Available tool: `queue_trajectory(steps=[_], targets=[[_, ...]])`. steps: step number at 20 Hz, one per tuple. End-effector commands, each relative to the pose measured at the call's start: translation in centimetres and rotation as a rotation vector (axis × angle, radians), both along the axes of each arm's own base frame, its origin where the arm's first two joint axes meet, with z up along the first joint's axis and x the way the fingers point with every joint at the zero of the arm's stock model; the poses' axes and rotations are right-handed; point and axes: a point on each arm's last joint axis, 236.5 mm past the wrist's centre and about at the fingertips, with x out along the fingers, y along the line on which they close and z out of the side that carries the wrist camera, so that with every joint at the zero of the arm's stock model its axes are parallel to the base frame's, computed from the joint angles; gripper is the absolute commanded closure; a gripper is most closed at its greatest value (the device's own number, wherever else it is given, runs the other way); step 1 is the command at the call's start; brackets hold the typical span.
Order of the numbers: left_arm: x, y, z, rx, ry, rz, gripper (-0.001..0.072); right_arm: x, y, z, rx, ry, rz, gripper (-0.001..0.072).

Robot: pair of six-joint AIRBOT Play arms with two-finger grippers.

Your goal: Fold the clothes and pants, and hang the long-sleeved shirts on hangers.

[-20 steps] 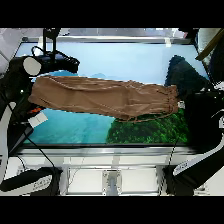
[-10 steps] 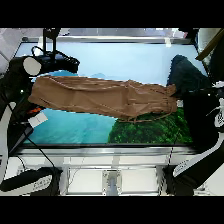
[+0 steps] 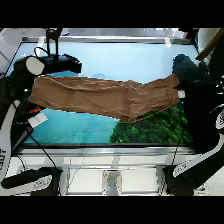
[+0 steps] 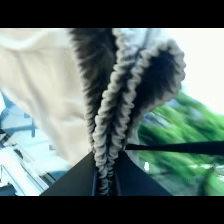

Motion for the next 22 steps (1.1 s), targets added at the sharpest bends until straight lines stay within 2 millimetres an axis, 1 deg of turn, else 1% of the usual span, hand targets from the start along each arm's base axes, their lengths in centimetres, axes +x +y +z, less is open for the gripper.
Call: queue_trajectory(steps=[1,2,3,4,5,7,8,9,10,11,12,13,14,15,16,17,18,19,20,22], targets=[[-0.1,-4.0,-4.7,-0.018,0.104,-0.063,0.0695,0.6,1.5,7.4,0.004,-0.101,-0.004,0.0684],[-0.5,-6.2,-7.0,-0.023,0.149,-0.099,0.0695,0.8,2.5,9.1,-0.014,-0.132,0.008,0.0684],[-1.0,-8.6,-9.0,-0.045,0.194,-0.131,0.0695,0.8,3.9,10.2,-0.025,-0.151,0.029,0.0684],[-1.7,-11.4,-11.1,-0.066,0.232,-0.162,0.0695,0.9,5.6,11.0,-0.029,-0.163,0.054,0.0684],[-2.3,-13.8,-13.1,-0.073,0.256,-0.187,0.0695,1.1,7.5,11.4,-0.023,-0.154,0.074,0.0684],[-3.9,-18.4,-16.7,-0.082,0.292,-0.232,0.0695,1.9,11.2,10.8,-0.042,-0.113,0.081,0.0684],[-4.8,-20.3,-18.2,-0.087,0.302,-0.248,0.0696,2.5,13.2,10.4,-0.061,-0.106,0.079,0.0684],[-5.6,-21.6,-19.2,-0.081,0.308,-0.266,0.0695,2.9,15.3,10.3,-0.068,-0.116,0.094,0.0684],[-6.0,-22.2,-19.7,-0.068,0.306,-0.278,0.0695,3.3,17.8,10.4,-0.07,-0.14,0.113,0.0684],[-5.9,-22.0,-19.7,-0.047,0.29,-0.285,0.0695,3.5,19.9,10.5,-0.072,-0.159,0.127,0.0684],[-5.1,-21.0,-18.9,-0.025,0.26,-0.278,0.0696,3.8,22.0,10.3,-0.086,-0.162,0.128,0.0684],[-3.9,-19.3,-17.7,-0.02,0.238,-0.241,0.0695,3.8,23.7,9.6,-0.119,-0.156,0.134,0.0684],[-2.5,-17.0,-16.2,-0.022,0.227,-0.189,0.0696,3.5,25.2,8.4,-0.176,-0.14,0.147,0.0684],[-1.3,-13.9,-14.7,-0.011,0.224,-0.131,0.0695,3.0,26.4,7.0,-0.233,-0.117,0.159,0.0684],[-0.5,-10.3,-13.3,0.008,0.235,-0.071,0.0696,2.5,27.6,5.8,-0.279,-0.096,0.177,0.0684],[-0.1,-6.8,-12.2,0.023,0.254,-0.012,0.0696,2.1,28.8,4.6,-0.311,-0.079,0.196,0.0684],[0.0,-3.2,-11.0,0.033,0.276,0.048,0.0695,1.7,30.5,3.6,-0.319,-0.069,0.216,0.0684],[-0.1,-0.2,-9.8,0.033,0.288,0.092,0.0695,1.5,32.5,2.7,-0.314,-0.073,0.237,0.0684],[-0.2,2.6,-8.4,0.026,0.29,0.137,0.0695,1.5,34.3,1.8,-0.308,-0.08,0.245,0.0684],[-0.5,6.7,-6.0,0.012,0.273,0.207,0.0695,1.8,38.1,0.0,-0.291,-0.106,0.246,0.0684]])
